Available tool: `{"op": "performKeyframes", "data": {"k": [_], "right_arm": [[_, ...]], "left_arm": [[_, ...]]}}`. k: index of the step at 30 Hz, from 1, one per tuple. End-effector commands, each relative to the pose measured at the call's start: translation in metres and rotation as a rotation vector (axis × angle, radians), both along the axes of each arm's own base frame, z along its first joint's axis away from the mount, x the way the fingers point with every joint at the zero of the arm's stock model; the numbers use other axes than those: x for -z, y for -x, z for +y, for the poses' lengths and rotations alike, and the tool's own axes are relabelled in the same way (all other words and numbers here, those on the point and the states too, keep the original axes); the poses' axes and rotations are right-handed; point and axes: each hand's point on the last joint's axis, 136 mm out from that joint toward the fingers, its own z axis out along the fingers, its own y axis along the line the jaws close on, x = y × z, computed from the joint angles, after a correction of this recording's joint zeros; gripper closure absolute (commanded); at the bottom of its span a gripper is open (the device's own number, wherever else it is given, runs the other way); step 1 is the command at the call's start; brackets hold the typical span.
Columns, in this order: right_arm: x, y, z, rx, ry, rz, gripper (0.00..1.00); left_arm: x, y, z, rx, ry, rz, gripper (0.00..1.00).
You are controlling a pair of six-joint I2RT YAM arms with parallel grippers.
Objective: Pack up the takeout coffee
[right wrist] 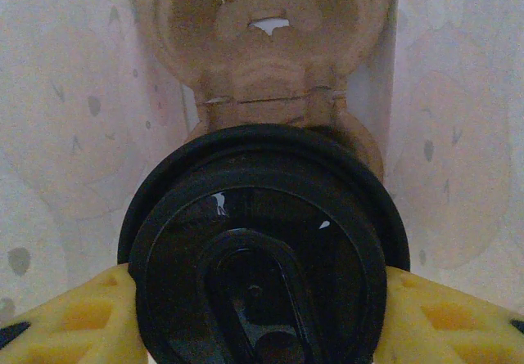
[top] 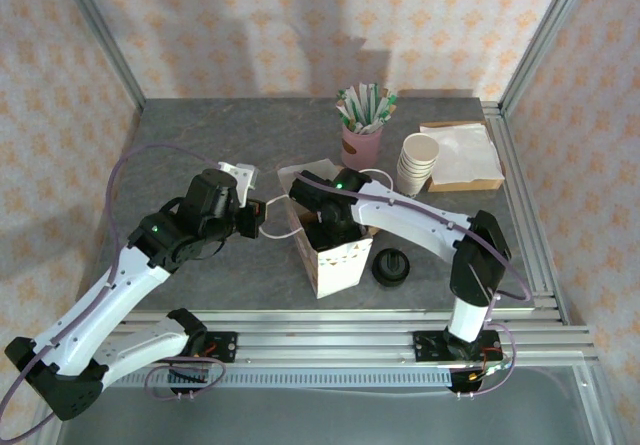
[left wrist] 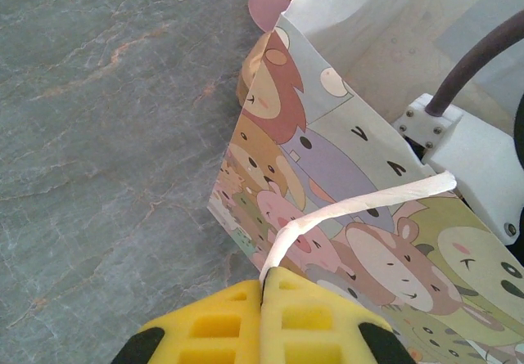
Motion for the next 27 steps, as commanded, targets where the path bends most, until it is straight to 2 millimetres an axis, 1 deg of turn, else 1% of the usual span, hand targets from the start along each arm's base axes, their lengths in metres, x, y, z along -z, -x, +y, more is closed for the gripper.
{"op": "performKeyframes", "data": {"k": [1,8,14,27], "right_arm": [[0.027,0.01,0.001,-0.008,0.03,0.051,0.49],[0.034,0.017,0.001,-0.028,0.05,0.063,0.48],[0.043,0.025,-0.003,-0.043,0.084,0.087,0.48],[0.066,0.044,-0.005,-0.081,0.141,0.151,0.48]], "left_arm": [[0.004,-0.001,0.001,-0.005,-0.002,0.011,0.97],[0.004,-0.002,0.002,-0.011,-0.008,0.011,0.97],[0.004,-0.003,0.003,-0.019,-0.016,0.007,0.98],[0.004,-0.004,0.005,-0.025,-0.023,0.004,0.98]]}}
